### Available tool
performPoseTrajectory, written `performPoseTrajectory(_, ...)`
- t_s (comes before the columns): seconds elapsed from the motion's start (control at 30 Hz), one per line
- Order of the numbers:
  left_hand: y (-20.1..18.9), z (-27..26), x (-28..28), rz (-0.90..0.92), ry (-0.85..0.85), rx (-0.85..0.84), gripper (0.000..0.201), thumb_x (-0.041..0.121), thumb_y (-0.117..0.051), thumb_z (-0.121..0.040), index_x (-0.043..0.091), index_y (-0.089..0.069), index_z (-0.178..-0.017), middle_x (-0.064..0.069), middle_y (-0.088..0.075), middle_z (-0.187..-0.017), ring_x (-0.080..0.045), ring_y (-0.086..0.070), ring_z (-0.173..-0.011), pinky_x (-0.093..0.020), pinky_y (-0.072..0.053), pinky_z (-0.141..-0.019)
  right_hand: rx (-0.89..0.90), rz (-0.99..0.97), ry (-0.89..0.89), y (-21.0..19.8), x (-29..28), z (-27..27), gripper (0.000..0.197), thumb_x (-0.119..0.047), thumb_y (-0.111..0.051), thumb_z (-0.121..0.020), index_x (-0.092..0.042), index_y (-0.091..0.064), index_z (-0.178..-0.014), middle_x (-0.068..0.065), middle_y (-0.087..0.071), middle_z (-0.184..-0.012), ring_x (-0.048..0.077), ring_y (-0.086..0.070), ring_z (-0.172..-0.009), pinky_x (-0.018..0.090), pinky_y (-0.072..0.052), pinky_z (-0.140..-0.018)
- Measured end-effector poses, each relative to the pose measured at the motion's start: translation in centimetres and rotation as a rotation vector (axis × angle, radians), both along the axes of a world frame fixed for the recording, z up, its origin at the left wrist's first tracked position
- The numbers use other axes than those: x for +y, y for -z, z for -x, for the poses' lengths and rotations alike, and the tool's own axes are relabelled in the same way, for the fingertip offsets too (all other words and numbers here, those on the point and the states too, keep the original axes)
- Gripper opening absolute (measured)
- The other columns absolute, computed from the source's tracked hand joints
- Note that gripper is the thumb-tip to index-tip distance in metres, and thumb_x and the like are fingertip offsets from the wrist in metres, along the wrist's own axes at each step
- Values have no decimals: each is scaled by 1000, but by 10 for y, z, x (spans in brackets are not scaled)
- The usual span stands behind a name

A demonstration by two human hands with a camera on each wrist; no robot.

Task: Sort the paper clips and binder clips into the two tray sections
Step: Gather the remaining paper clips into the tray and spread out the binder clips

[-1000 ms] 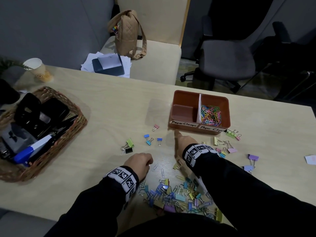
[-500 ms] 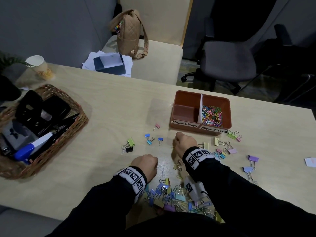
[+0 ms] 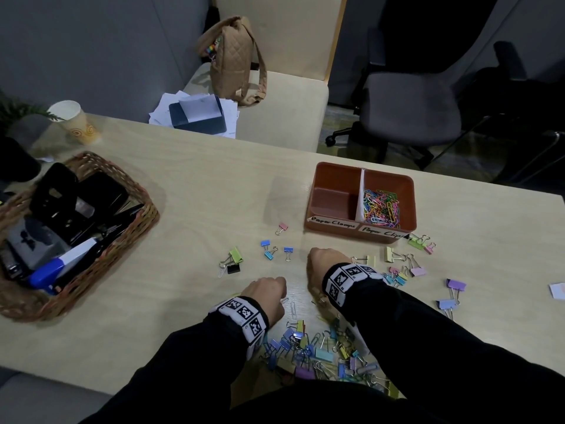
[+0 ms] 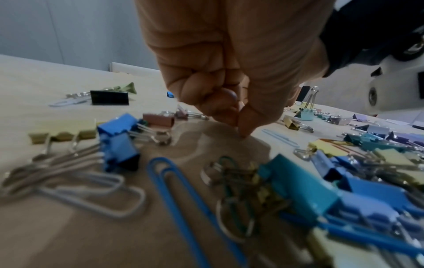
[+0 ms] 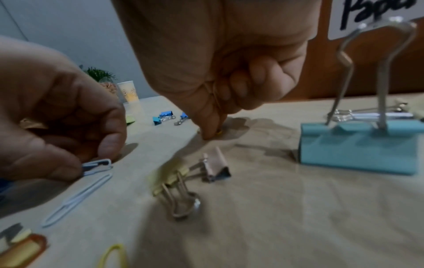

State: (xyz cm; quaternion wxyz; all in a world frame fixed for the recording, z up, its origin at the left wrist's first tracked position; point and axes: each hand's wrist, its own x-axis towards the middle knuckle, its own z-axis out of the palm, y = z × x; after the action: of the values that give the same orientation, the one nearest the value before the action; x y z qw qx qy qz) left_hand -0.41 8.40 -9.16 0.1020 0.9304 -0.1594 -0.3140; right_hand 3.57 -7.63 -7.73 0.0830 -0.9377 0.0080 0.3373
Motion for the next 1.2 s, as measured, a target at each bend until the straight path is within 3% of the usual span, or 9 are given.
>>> performPoseTrajectory(0.07,2,1,-1,3,19,4,21,9,-51,-84,16,-59,-101,-9,-64,-104,-31,-59,-97,-32,-46,-78,22,15,-28,2,2,1,23,-20,-68,-71,-17,-52,-87,4,-59,-82,27,-60,-79,35,-55,-72)
performPoseTrajectory(0.23,0,7,-2,16,41,-7,16,18,-49,-84,15,-53,-99,-8,-54,-104,-33,-56,-97,-39,-48,-84,-55,-12,-58,4,4,8,39,-12,-68,-76,-14,-42,-106,6,-62,-95,30,-63,-89,38,-54,-75)
performPoseTrajectory(0.4,1,5,8,220,-86,60,15,18,-51,-80,27,-46,-92,4,-58,-77,-24,-57,-83,-31,-48,-72,-107,-31,14,3,-4,8,30,-9,-63,-81,-14,-44,-104,8,-64,-98,30,-62,-90,34,-50,-70)
performPoseTrajectory(0.5,3,5,9,288,-51,83,30,12,-45,-85,31,-52,-108,3,-65,-96,-22,-59,-93,-35,-45,-92,-102,-28,33,3,-6,7,24,-11,-60,-83,-16,-53,-105,8,-65,-100,29,-62,-90,32,-52,-73)
performPoseTrajectory(0.63,7,2,8,192,61,63,30,10,-40,-92,19,-65,-105,-2,-58,-111,-25,-55,-106,-39,-29,-111,-113,-30,24,3,-7,5,24,-8,-57,-86,-12,-47,-107,9,-63,-96,28,-58,-83,33,-46,-66)
performPoseTrajectory(0.87,4,8,0,217,73,18,34,16,-36,-98,19,-53,-127,-6,-58,-125,-26,-55,-112,-31,-43,-91,-61,-12,48,8,0,7,25,-13,-64,-80,-14,-54,-103,8,-63,-100,28,-62,-91,30,-48,-69)
performPoseTrajectory(0.97,2,6,2,142,217,-8,33,22,-46,-95,27,-52,-127,-3,-59,-124,-26,-56,-112,-33,-43,-91,5,4,17,6,4,6,32,-17,-72,-73,-15,-55,-100,6,-65,-95,28,-63,-86,32,-52,-70)
performPoseTrajectory(1.07,-1,2,0,39,340,6,29,24,-53,-93,26,-57,-122,-2,-58,-123,-27,-56,-113,-40,-40,-99,29,28,-68,5,5,7,32,-19,-73,-73,-15,-56,-100,7,-65,-97,29,-64,-87,32,-52,-69)
performPoseTrajectory(1.2,-1,-1,-5,26,376,0,15,24,-52,-94,14,-58,-104,-7,-60,-110,-30,-59,-99,-40,-45,-85,12,65,-236,1,4,15,33,-19,-68,-77,-11,-50,-104,11,-64,-98,32,-62,-89,34,-46,-66)
